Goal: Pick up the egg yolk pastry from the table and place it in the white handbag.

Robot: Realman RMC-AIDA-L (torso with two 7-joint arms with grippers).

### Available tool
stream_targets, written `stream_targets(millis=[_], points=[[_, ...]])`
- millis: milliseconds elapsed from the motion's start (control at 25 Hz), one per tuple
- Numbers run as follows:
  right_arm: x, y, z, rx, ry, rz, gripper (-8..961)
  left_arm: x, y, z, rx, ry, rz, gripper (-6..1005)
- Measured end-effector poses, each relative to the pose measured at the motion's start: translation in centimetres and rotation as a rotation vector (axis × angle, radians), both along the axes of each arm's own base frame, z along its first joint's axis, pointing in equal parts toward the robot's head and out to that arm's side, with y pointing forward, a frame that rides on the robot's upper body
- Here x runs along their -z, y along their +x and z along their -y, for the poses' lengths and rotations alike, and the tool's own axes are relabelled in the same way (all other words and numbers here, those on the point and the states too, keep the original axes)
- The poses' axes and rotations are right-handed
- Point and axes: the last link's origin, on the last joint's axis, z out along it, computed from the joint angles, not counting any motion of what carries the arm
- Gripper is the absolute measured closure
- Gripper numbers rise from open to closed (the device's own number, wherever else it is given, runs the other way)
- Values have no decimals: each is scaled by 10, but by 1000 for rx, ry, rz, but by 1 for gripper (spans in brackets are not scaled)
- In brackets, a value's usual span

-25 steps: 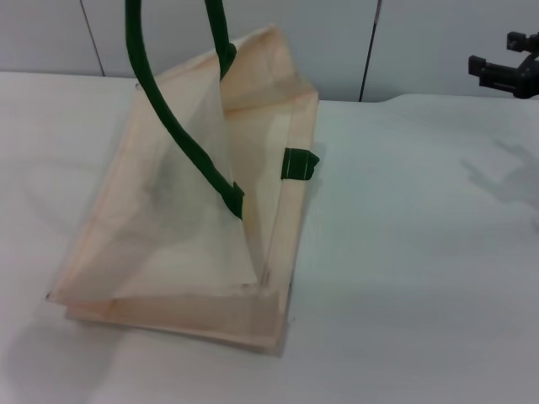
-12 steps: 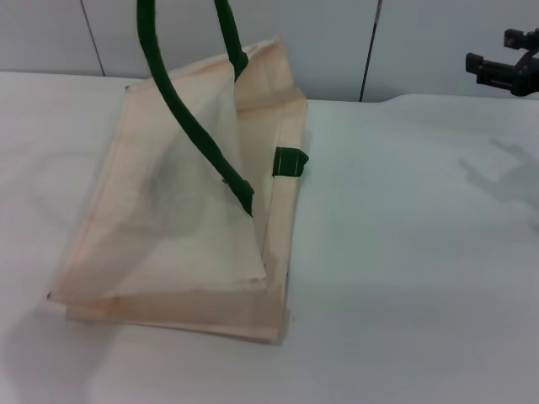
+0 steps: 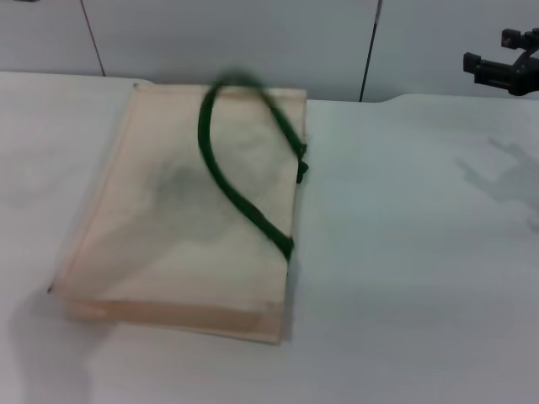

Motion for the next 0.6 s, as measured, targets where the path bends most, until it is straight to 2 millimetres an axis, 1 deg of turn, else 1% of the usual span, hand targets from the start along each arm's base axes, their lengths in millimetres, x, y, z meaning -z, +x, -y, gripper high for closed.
stream_targets(millis=[160, 360, 520, 600], points=[[0, 0, 0, 1, -3, 3, 173, 8, 1, -2, 38, -35, 37, 472], [0, 3, 1, 6, -1, 2, 186, 7, -3, -3, 33, -29, 53, 470], [-2, 5, 1, 18, 13, 1, 195, 4, -10, -5, 47, 8, 75, 471], [-5, 6, 1, 21, 36, -12, 200, 6, -18, -6, 64, 22, 88, 471]])
